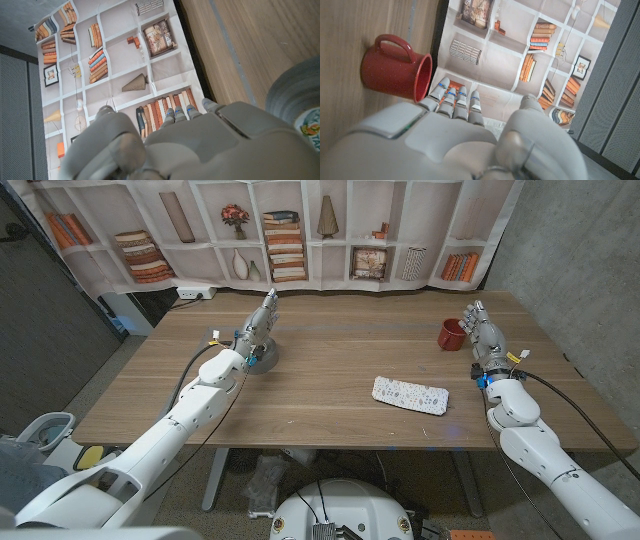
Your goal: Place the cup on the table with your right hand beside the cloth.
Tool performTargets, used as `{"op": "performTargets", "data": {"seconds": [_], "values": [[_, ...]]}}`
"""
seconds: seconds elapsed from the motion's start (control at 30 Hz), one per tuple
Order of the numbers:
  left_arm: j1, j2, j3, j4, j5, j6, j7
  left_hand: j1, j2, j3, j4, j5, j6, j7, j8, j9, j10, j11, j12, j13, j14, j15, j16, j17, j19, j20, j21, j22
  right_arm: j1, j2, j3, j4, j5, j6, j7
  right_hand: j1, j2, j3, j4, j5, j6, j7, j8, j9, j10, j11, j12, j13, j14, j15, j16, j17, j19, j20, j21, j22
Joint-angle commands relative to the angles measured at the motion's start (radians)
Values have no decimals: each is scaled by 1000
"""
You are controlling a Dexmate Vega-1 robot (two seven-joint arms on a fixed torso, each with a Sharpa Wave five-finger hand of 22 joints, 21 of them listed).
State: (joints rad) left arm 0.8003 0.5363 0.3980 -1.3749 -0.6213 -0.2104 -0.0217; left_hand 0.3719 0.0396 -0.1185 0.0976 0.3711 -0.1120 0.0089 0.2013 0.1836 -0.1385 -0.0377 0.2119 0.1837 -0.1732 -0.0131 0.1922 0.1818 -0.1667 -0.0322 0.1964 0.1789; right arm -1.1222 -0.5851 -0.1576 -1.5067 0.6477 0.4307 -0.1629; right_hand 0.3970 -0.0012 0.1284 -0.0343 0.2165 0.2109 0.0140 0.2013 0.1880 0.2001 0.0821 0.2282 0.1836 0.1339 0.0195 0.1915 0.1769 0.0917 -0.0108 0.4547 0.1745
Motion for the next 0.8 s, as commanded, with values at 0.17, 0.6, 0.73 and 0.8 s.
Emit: {"op": "performTargets", "data": {"seconds": [0.17,0.6,0.73,0.8], "values": [[16,14,-10,-31,-4,8,7,11,-2,-4,-3,1,3,2,7,2,6,-3,1,4,4,0,2,3,-34,-45,9,4,-16,-13,23,-5,18,-24,-13,12,5,2,-10,-3,0,-10,0,6,4,-6,-6,3,-1,-1,-1,3,-3,3,-4,2],[19,14,-13,-44,-4,6,13,12,0,-6,-4,0,6,3,6,3,7,-3,1,4,3,1,1,3,-34,-44,8,4,-22,-14,36,7,34,-23,-4,13,3,1,-13,-3,-1,-12,0,6,5,-7,-7,4,-1,-3,-1,4,-3,4,-10,2],[22,16,-14,-46,-5,5,15,13,0,-6,-4,0,6,3,6,3,7,-3,0,4,4,1,1,3,-33,-44,8,4,-23,-14,40,9,38,-26,-8,13,3,0,-13,-3,-1,-13,0,6,5,-7,-7,4,-1,-3,-1,5,-4,4,-12,2],[23,16,-15,-48,-5,5,16,13,0,-6,-4,0,6,3,6,3,7,-3,0,4,4,1,1,3,-33,-44,8,4,-23,-14,42,13,40,-24,-6,13,3,0,-13,-3,-1,-13,0,6,6,-6,-7,4,-2,-3,-1,5,-4,4,-13,2]]}}
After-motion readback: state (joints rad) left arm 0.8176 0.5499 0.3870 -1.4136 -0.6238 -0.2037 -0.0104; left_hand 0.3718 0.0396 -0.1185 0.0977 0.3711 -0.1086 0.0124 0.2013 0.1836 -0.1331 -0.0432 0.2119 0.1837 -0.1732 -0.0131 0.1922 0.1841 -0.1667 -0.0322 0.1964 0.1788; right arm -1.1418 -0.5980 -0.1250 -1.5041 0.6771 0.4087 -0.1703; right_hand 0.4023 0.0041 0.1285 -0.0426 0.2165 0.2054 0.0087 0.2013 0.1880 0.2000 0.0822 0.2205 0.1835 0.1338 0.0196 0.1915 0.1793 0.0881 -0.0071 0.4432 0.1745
